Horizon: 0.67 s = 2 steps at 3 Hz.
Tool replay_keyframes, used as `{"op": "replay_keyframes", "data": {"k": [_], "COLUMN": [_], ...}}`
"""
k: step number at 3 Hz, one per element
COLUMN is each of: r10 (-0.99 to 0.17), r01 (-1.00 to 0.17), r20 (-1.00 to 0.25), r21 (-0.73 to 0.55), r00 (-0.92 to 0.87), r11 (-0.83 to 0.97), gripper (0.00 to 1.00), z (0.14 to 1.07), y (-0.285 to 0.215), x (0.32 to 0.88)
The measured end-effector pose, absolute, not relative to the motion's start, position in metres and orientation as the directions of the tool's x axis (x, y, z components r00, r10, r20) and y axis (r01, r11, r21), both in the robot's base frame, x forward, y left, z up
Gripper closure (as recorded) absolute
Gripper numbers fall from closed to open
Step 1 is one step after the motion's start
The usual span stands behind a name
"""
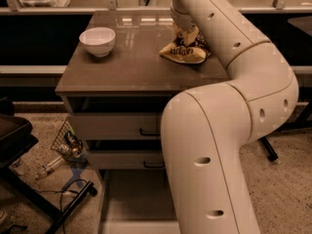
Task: Place brown chip bag into bottom drawer
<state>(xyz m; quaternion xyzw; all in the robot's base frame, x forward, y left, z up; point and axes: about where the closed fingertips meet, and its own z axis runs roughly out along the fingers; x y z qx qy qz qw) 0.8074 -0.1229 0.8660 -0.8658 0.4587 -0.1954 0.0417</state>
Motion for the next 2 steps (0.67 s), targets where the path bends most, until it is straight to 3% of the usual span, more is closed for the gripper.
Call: {"op": "replay_keyframes", "data": {"k": [2], "r10": [-0.822], "r01": [-0.777], "r20": [0.315], "r21": [-0.287], "r00": [0.475], "r11": [-0.56], "gripper": [1.0], "z": [0.894], "y": [-0.138], "x": [0.798]}}
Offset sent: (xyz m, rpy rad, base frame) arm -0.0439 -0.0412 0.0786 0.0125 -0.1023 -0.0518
